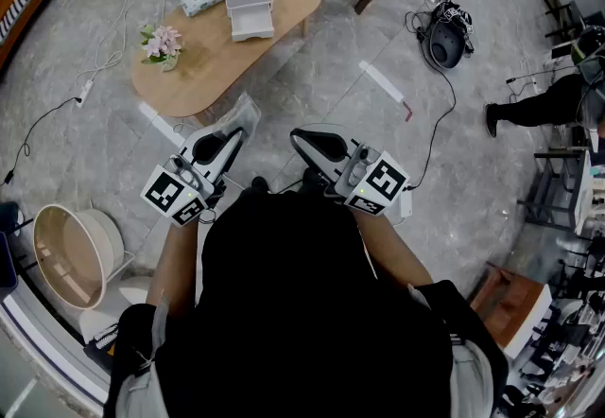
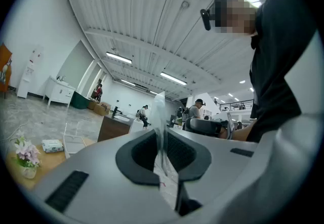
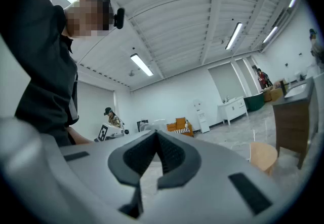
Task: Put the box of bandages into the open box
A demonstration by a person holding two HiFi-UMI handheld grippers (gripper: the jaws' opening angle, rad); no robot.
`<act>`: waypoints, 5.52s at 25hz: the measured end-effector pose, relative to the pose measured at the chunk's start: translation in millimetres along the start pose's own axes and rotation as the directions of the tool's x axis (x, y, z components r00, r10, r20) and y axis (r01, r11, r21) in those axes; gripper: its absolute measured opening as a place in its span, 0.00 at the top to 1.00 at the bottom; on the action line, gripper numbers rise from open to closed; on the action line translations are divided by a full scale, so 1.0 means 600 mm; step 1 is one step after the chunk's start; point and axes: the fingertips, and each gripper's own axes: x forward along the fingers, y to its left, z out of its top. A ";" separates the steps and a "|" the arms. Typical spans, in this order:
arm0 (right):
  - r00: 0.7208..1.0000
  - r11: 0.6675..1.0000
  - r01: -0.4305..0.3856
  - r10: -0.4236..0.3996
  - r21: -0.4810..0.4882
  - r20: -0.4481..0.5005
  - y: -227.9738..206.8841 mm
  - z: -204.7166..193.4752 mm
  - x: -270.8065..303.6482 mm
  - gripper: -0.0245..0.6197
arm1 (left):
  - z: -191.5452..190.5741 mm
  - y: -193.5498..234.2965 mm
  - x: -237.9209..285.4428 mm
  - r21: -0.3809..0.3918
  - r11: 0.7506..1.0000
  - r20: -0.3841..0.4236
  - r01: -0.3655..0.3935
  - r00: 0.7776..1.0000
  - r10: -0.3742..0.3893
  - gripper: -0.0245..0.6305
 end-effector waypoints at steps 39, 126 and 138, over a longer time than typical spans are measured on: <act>0.999 0.999 0.035 -0.035 -0.010 -0.024 -0.102 0.013 -0.074 0.95 | -0.048 -0.018 0.102 -0.036 0.998 -0.085 -0.042 0.996 0.038 0.91; 0.884 0.887 -0.462 0.459 -0.020 -0.088 -0.947 0.212 0.087 0.95 | 0.061 0.457 0.637 -0.209 0.769 0.044 -0.604 0.780 0.625 0.91; 0.798 0.806 -0.591 0.588 0.016 -0.131 -0.992 0.213 0.148 0.95 | 0.049 0.468 0.645 -0.374 0.639 0.135 -0.672 0.642 0.754 0.91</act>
